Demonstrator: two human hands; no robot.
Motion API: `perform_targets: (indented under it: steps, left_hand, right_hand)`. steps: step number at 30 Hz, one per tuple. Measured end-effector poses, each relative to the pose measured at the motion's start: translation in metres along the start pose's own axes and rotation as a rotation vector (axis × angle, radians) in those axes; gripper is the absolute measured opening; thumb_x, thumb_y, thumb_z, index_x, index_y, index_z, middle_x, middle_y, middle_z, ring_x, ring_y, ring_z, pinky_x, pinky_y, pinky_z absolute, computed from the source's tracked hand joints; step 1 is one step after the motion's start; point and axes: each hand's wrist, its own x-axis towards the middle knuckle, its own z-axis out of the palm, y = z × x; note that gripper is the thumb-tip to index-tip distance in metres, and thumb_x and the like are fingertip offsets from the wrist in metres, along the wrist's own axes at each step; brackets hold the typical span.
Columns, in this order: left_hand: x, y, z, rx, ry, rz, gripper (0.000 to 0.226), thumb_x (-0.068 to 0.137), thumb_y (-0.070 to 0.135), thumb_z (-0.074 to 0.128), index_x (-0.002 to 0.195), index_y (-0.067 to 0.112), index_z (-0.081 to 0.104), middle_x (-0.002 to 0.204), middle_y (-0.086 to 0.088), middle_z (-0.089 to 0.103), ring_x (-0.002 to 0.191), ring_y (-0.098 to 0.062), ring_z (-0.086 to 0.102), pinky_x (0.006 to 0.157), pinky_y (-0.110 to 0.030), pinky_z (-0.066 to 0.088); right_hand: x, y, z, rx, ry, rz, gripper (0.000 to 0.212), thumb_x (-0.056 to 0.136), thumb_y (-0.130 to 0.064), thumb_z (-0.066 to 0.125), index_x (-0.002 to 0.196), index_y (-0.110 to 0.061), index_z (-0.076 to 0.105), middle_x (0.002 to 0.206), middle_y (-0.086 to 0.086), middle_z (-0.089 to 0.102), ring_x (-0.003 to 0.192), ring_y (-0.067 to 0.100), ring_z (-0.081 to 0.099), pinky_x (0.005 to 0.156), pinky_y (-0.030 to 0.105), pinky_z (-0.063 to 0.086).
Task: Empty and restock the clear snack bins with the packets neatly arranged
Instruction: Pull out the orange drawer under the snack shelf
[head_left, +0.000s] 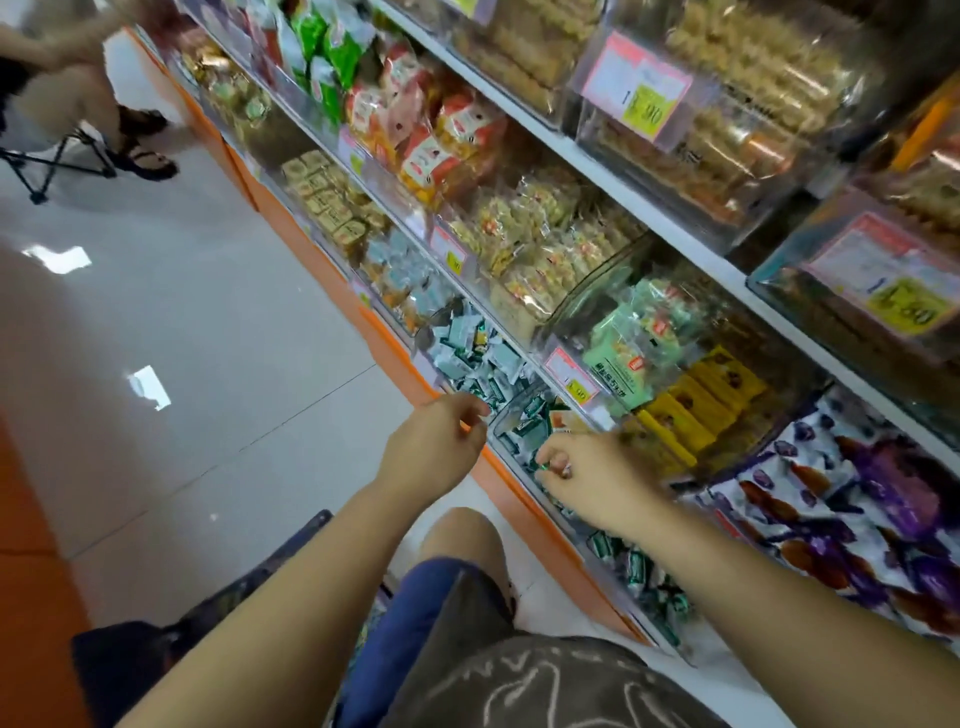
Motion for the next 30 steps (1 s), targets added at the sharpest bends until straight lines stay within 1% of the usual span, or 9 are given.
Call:
perform_targets:
  steps: [4,8,12,16,20,22,25,28,30]
  left_hand:
    - [0.022,-0.006,-0.006,0.027,-0.012,0.002,0.023,0.096,0.022,0.047,0.115,0.024,0.061,0.104,0.008,0.061,0.088,-0.013,0.060,0.077,-0.031,0.050]
    - [0.049,-0.016,-0.013,0.069,-0.104,0.019,0.025,0.097,0.025,0.047,0.119,0.025,0.060,0.109,0.005,0.062,0.091,-0.015,0.060,0.078,-0.031,0.050]
    - [0.088,-0.029,-0.027,0.182,-0.208,0.088,0.027,0.098,0.028,0.044,0.120,0.029,0.058,0.113,0.006,0.060,0.093,-0.014,0.059,0.080,-0.031,0.050]
    - [0.141,-0.047,-0.049,0.306,-0.279,0.261,0.026,0.097,0.026,0.044,0.116,0.027,0.061,0.117,0.006,0.062,0.100,-0.016,0.060,0.079,-0.028,0.046]
    - [0.180,-0.073,-0.074,0.438,-0.493,0.458,0.025,0.096,0.028,0.044,0.114,0.025,0.061,0.113,0.002,0.065,0.098,-0.020,0.062,0.078,-0.031,0.051]
    - [0.192,-0.086,-0.084,0.458,-0.573,0.535,0.025,0.096,0.027,0.043,0.115,0.026,0.060,0.113,0.001,0.065,0.098,-0.020,0.062,0.078,-0.032,0.052]
    - [0.209,-0.102,-0.086,0.461,-0.620,0.616,0.028,0.096,0.026,0.043,0.118,0.027,0.060,0.116,0.003,0.064,0.102,-0.019,0.061,0.082,-0.032,0.051]
    - [0.214,-0.121,-0.074,0.428,-0.621,0.620,0.025,0.095,0.026,0.044,0.115,0.030,0.060,0.113,0.004,0.066,0.098,-0.019,0.063,0.082,-0.032,0.052]
    - [0.216,-0.136,-0.057,0.441,-0.616,0.640,0.024,0.097,0.027,0.043,0.115,0.029,0.059,0.113,0.006,0.065,0.099,-0.017,0.062,0.080,-0.029,0.050]
  right_hand:
    - [0.023,-0.002,-0.001,0.049,-0.030,-0.001,0.010,0.089,-0.028,0.060,0.098,-0.029,0.064,0.094,-0.008,0.066,0.095,0.017,0.063,0.080,0.036,0.054]
    - [0.044,-0.009,-0.004,0.066,-0.017,0.023,0.017,0.090,-0.029,0.059,0.105,-0.024,0.066,0.099,-0.005,0.070,0.112,0.017,0.058,0.085,0.034,0.052]
    - [0.063,-0.020,-0.007,0.029,0.031,0.123,0.017,0.091,-0.037,0.056,0.102,-0.028,0.065,0.102,-0.007,0.070,0.093,0.014,0.063,0.076,0.030,0.053]
    - [0.093,-0.040,0.001,0.140,0.092,0.233,0.021,0.091,-0.034,0.057,0.107,-0.024,0.065,0.105,-0.006,0.068,0.094,0.015,0.062,0.078,0.035,0.053]
    - [0.117,-0.079,0.028,0.212,0.177,0.408,0.019,0.093,-0.033,0.054,0.099,-0.018,0.064,0.094,0.002,0.065,0.087,0.022,0.061,0.069,0.034,0.048]
    - [0.125,-0.096,0.043,0.271,0.210,0.504,0.021,0.095,-0.030,0.051,0.097,-0.014,0.064,0.090,0.007,0.065,0.083,0.027,0.061,0.071,0.038,0.048]
    - [0.133,-0.109,0.061,0.327,0.257,0.588,0.020,0.094,-0.026,0.054,0.105,-0.016,0.067,0.099,0.005,0.067,0.089,0.025,0.061,0.079,0.041,0.051]
    - [0.135,-0.106,0.081,0.337,0.262,0.633,0.025,0.092,-0.029,0.056,0.114,-0.020,0.066,0.107,-0.001,0.067,0.095,0.020,0.061,0.082,0.034,0.050]
    - [0.140,-0.095,0.098,0.319,0.226,0.644,0.028,0.094,-0.030,0.054,0.118,-0.020,0.064,0.111,-0.002,0.065,0.098,0.017,0.059,0.077,0.028,0.046]
